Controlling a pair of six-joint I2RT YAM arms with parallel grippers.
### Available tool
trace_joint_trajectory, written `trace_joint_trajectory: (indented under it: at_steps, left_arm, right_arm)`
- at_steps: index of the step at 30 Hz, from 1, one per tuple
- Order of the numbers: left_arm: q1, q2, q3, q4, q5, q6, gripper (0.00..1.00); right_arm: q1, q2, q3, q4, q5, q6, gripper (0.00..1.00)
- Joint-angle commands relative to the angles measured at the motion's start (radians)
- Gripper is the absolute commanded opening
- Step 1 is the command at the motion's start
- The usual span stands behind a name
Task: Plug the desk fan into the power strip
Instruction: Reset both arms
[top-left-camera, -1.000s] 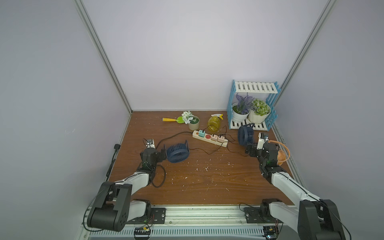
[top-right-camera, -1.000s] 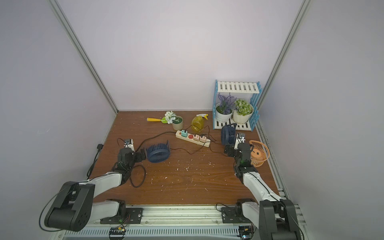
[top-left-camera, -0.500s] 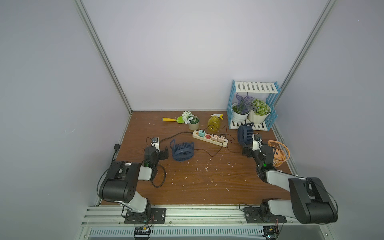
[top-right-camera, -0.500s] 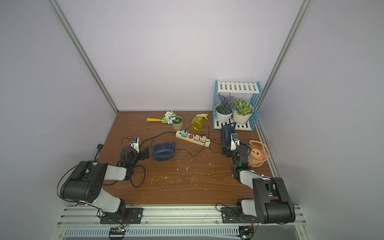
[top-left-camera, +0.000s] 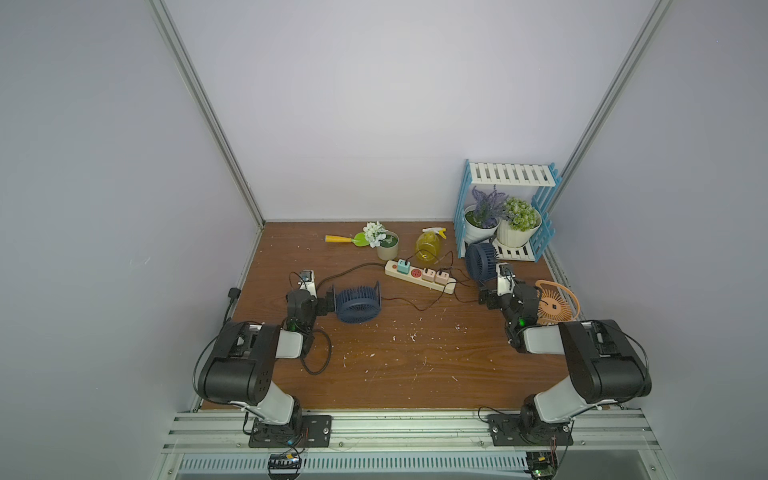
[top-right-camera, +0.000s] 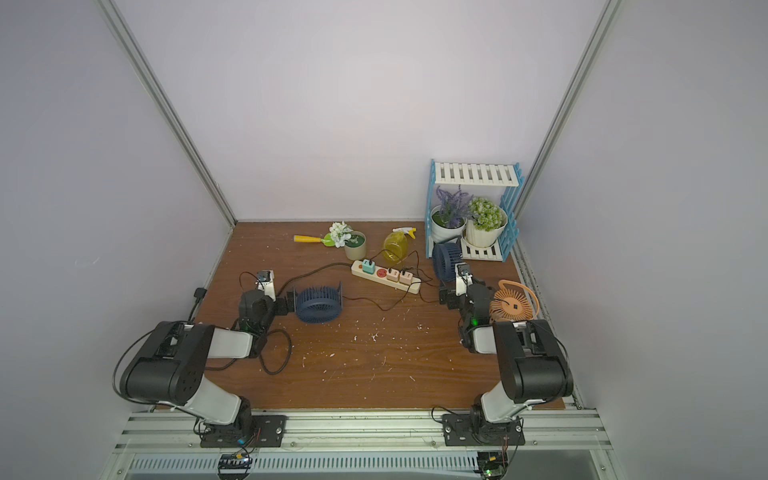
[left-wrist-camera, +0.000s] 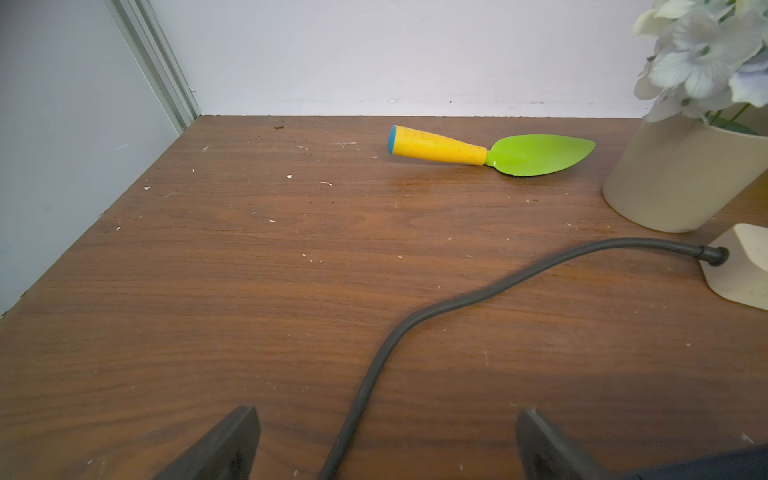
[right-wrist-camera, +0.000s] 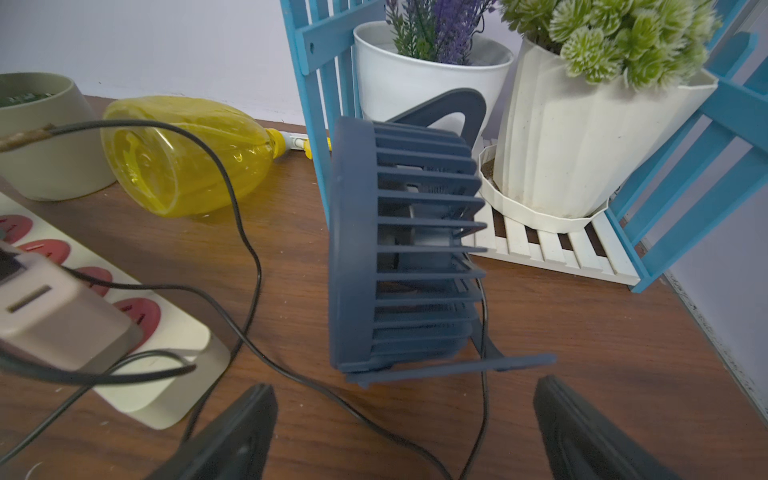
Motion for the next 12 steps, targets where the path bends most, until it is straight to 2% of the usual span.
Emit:
trace_joint_trajectory:
  at_steps: [1,12]
  left_arm:
    - [0.013,-0.004,0.012,0.01,-0.008,-0.01,0.99]
    - [0.016,-0.003,0.015,0.006,0.0,-0.013,0.99]
  right_arm:
    - [0.003,-0.001,0.005,0.022,0.001,-0.007,1.0]
    - [0.003,-0.003,0.003,0.024,0.002,-0.007,1.0]
